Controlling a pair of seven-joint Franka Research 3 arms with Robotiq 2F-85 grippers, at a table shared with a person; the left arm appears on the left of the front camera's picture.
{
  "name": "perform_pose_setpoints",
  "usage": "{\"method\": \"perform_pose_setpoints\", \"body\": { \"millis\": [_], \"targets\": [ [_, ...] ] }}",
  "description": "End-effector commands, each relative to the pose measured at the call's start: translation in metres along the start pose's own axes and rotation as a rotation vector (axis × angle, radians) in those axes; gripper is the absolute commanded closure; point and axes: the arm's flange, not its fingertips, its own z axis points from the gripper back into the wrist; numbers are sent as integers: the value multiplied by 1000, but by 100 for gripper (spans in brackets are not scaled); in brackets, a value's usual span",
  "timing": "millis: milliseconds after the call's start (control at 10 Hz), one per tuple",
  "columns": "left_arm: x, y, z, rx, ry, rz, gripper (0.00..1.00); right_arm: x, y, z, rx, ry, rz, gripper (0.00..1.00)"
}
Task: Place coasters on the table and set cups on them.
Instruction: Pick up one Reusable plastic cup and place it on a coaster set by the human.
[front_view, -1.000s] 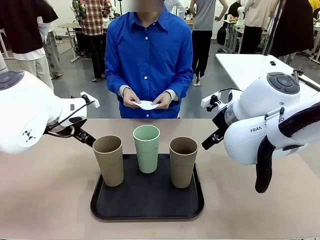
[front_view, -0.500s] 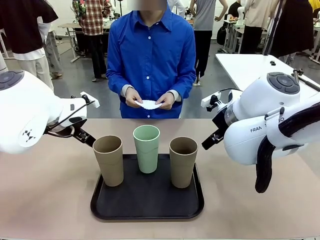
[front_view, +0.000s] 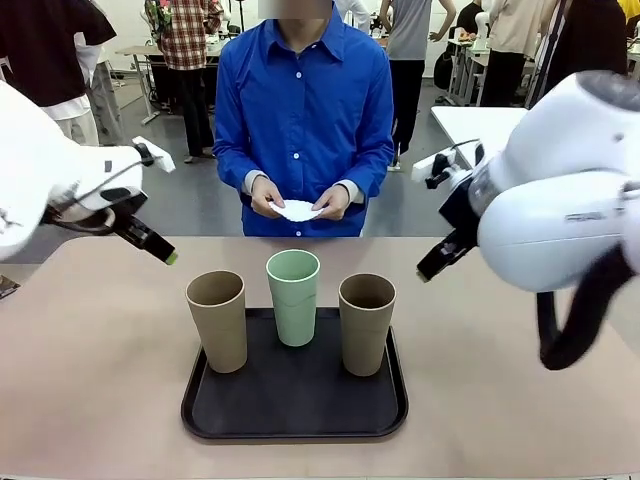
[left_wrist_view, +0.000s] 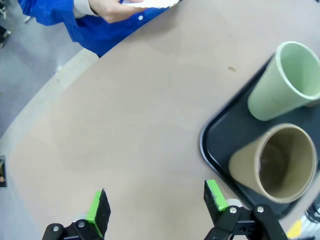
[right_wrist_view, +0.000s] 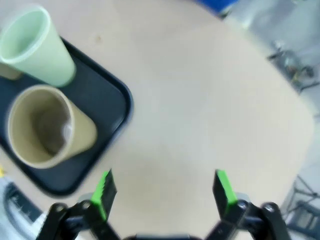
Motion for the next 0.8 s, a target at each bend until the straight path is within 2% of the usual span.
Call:
{"method": "perform_pose_setpoints", "body": {
  "millis": [0, 200, 400, 500, 600, 700],
  "targets": [
    [-38, -9, 38, -89, 86, -11, 0, -28, 30, 46, -75, 129, -13, 0],
    [-66, -24, 64, -169, 170, -17, 0, -52, 61, 63, -46, 186, -4, 0],
    [-91, -47, 69, -212, 201, 1, 0, -73, 73, 48, 20, 215, -15, 0],
    [-93, -55, 67, -202, 165, 36, 0, -38, 54, 71, -65, 192, 8, 0],
    [-40, -23, 76, -193, 211, -5, 0, -38, 54, 71, -65, 192, 8, 0],
    [-40, -23, 76, -193, 211, -5, 0, -38, 54, 71, -65, 192, 8, 0]
  ]
}}
